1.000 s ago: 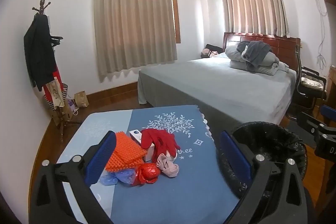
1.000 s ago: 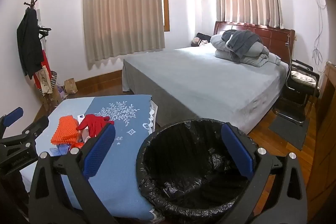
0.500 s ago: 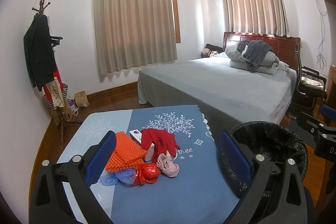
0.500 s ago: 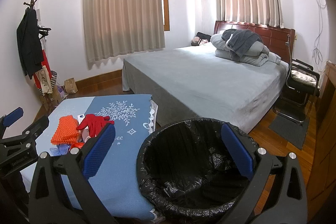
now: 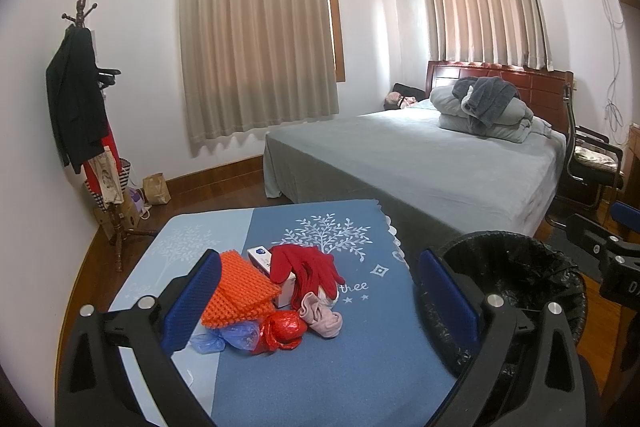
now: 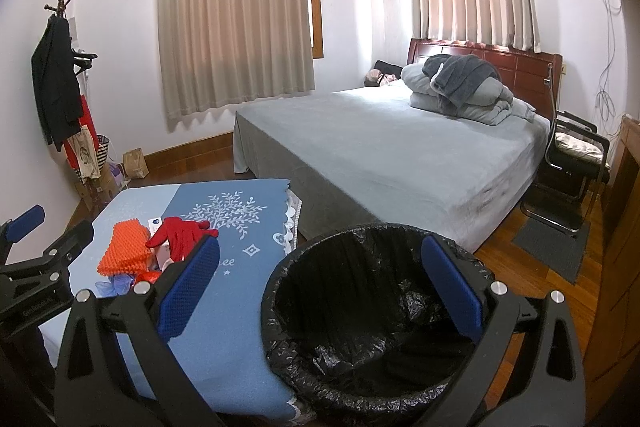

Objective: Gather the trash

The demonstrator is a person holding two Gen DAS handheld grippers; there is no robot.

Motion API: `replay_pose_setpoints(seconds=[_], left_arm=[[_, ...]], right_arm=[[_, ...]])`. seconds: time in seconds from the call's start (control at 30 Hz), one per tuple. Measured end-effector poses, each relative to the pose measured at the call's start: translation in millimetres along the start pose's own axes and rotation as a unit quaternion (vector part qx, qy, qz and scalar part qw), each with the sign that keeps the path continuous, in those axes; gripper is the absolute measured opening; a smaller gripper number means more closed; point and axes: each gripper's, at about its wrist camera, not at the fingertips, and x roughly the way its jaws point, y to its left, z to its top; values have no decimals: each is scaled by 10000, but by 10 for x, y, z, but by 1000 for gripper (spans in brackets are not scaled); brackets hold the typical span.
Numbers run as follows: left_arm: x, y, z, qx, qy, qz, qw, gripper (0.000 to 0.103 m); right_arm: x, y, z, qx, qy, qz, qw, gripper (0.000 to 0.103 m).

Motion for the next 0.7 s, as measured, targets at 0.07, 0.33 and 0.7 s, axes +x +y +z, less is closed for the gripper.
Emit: replay_pose_setpoints(seconds=[0.07,0.33,0.7], left_arm=[[0,-2,0,7,0,2,10000,97],[0,-2,-1,4,2,2,10000,97],[13,22,-16,5,8,1,10000,97]], right_arm=[[1,0,-1,-2,2,0,10000,98],[-1,0,-4,6,5,-2,10000,98],[4,-3,-4,16,13,7,10000,98]])
